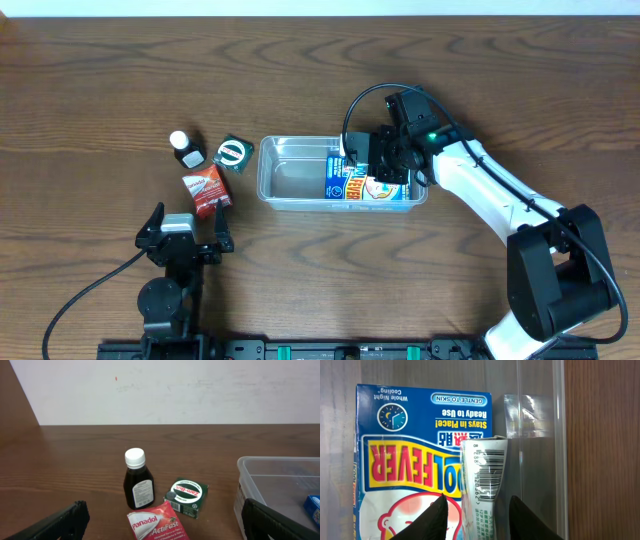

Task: Pack container
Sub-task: 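Open right gripper and retract right arm to the side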

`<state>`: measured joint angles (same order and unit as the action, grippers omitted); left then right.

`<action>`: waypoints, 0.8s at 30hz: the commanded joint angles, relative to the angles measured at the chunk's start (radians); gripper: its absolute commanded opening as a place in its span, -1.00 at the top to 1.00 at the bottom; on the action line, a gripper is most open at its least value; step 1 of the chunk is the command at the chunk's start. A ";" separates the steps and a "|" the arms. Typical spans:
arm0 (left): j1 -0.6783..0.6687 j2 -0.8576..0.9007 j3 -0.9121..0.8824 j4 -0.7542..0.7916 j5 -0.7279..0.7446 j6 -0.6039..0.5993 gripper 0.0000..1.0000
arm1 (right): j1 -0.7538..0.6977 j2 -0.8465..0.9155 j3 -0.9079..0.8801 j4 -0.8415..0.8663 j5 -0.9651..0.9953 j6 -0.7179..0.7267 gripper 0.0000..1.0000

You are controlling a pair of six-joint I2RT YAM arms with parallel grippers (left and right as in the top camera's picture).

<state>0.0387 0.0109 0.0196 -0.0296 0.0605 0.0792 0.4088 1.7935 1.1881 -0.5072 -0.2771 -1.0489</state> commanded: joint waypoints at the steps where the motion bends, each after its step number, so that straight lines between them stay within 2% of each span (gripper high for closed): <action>1: 0.005 -0.006 -0.016 -0.037 0.006 0.003 -0.96 | -0.004 0.009 0.002 0.003 -0.011 0.005 0.25; 20: 0.005 -0.006 -0.016 -0.037 0.006 0.003 -0.96 | 0.040 -0.285 0.002 -0.015 -0.009 0.050 0.11; 21: 0.005 -0.006 -0.016 -0.037 0.006 0.003 -0.96 | 0.038 -0.306 0.002 -0.014 0.013 0.053 0.01; 22: 0.005 -0.006 -0.016 -0.037 0.006 0.003 -0.96 | 0.034 -0.322 0.002 -0.006 0.042 0.074 -0.76; 23: 0.005 -0.006 -0.016 -0.037 0.006 0.003 -0.96 | 0.028 -0.340 0.002 0.009 0.090 0.116 -0.99; 24: 0.005 -0.006 -0.016 -0.037 0.006 0.003 -0.96 | 0.019 -0.354 0.002 0.026 0.135 0.160 -0.99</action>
<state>0.0387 0.0109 0.0196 -0.0296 0.0605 0.0792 0.4435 1.4887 1.1881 -0.5026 -0.2485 -0.9852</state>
